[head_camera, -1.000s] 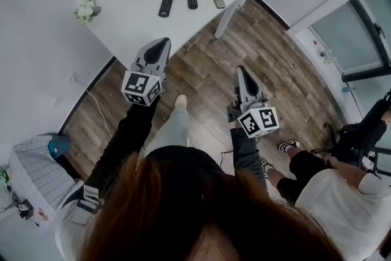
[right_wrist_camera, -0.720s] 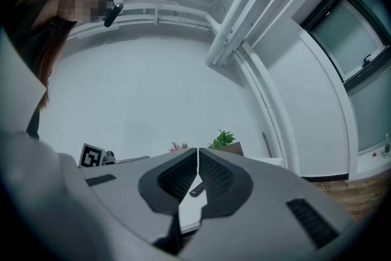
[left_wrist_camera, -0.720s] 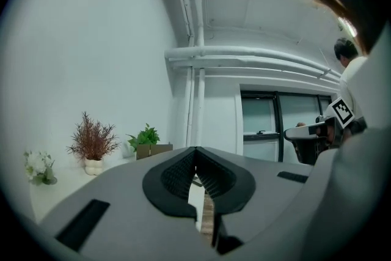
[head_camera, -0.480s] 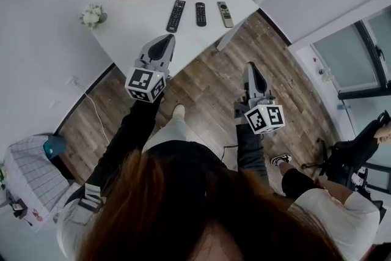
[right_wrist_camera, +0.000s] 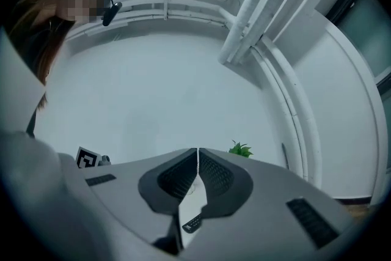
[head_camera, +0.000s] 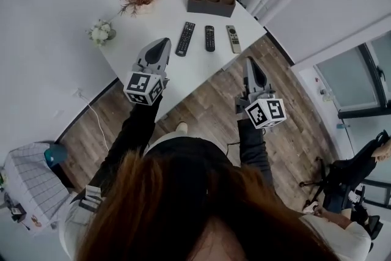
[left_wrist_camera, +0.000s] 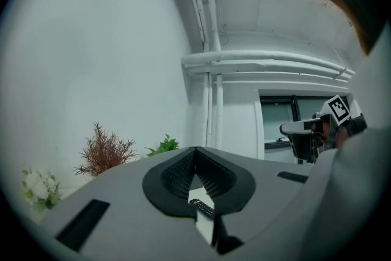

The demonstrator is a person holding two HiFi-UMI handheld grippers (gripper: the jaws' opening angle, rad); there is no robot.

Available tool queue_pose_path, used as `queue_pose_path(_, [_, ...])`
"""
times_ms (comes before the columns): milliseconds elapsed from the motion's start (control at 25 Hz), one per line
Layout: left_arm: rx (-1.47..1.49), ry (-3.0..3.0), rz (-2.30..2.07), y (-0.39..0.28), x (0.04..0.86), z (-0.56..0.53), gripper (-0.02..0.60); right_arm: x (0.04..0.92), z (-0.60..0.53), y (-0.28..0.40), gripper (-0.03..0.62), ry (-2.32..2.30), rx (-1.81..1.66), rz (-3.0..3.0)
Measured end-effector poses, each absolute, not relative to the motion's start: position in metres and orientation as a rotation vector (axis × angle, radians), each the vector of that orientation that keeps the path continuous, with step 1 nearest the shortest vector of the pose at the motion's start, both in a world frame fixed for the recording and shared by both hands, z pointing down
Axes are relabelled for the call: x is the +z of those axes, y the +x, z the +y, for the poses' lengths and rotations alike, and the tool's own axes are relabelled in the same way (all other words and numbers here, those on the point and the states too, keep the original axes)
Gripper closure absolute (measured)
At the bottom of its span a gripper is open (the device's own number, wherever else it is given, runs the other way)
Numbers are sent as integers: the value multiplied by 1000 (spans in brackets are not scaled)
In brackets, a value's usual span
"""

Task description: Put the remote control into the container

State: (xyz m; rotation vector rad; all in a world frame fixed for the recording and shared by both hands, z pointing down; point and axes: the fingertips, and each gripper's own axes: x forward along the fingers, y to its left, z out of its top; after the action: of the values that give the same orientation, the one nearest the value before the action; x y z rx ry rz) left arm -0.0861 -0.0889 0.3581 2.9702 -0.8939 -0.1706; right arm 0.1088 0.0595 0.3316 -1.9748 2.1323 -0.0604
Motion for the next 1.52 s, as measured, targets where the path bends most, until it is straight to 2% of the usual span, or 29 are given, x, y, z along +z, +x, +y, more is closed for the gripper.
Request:
queue_pose_path(360, [-130,3012,-818,-62,352,-123,572,320,14,121,574,-1978,-29,2115])
queue_pose_path(640, [-24,3134,-661,-50,353,-98,572,323,35,129,574,-2048,27,2043])
queue_pose_path(840, [27,3102,-628,-52,377,-74,572,349,41,138,574,-2043,-56,2008])
queue_pose_path(1200, [-59,3020,-891,-80,375,-121,572,345,-31,150,574,-1939,-44,2148])
queue_pose_path(1520, [-53,2971,-946,-55,384,-152,572,355,-74,163,574,-1883,-107,2216])
